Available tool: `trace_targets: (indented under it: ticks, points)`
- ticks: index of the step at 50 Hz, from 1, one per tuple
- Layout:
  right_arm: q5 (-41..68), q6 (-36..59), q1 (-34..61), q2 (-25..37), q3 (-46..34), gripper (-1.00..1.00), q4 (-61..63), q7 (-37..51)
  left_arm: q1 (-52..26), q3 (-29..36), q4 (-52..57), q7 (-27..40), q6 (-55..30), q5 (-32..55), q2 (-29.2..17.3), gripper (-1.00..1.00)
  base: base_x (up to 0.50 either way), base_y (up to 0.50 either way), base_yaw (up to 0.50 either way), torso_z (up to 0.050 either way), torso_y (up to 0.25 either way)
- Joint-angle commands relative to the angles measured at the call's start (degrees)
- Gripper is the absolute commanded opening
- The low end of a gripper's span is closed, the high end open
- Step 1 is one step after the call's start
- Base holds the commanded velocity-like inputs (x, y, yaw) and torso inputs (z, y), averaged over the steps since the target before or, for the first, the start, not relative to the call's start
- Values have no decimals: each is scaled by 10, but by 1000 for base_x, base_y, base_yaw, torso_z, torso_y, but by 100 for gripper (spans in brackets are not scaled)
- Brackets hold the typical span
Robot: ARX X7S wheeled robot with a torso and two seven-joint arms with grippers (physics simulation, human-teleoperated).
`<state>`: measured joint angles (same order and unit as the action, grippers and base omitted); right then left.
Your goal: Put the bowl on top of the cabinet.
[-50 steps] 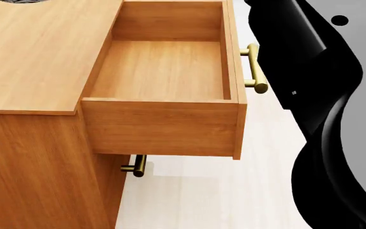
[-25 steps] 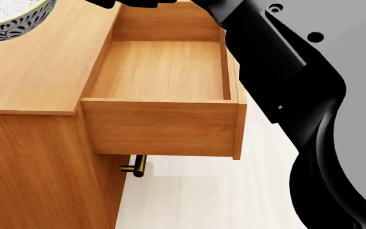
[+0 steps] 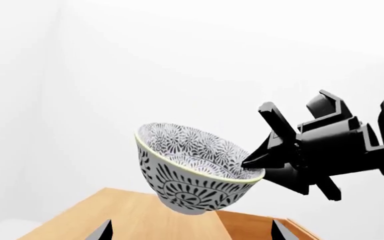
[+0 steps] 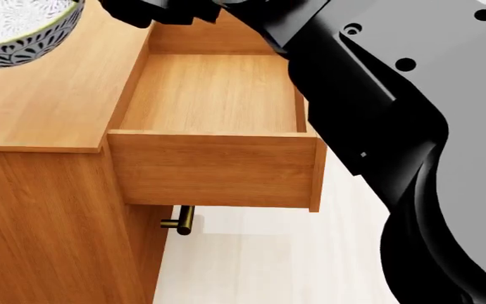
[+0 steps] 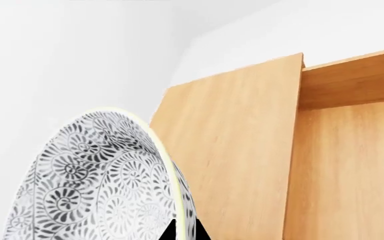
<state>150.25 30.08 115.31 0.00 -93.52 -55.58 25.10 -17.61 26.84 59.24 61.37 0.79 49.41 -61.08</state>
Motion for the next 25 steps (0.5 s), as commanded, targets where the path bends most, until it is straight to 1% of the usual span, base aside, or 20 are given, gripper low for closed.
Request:
trace_targets:
  ticks: [1,4,5,7,12,25]
  points:
    - [4,-11,-4,0,13,-100,1,34,-12,16,2,7,4,1,-5,100,0,0,0,0,0]
    - [3,-12,-5,0,13,-100,5,40,-18,19,4,12,9,7,-12,100,0,0,0,0,0]
    - [7,5,-5,0,12,-100,6,60,-15,16,2,12,16,7,-18,100,0,0,0,0,0]
    - [5,7,-6,0,12,-100,5,73,-11,16,0,14,23,5,-22,100,0,0,0,0,0]
    - [14,28,-11,0,12,-100,-3,122,-14,22,-1,15,23,3,-22,100,0,0,0,0,0]
    - [15,35,-9,0,12,-100,-6,137,-22,34,-2,20,26,3,-25,100,0,0,0,0,0]
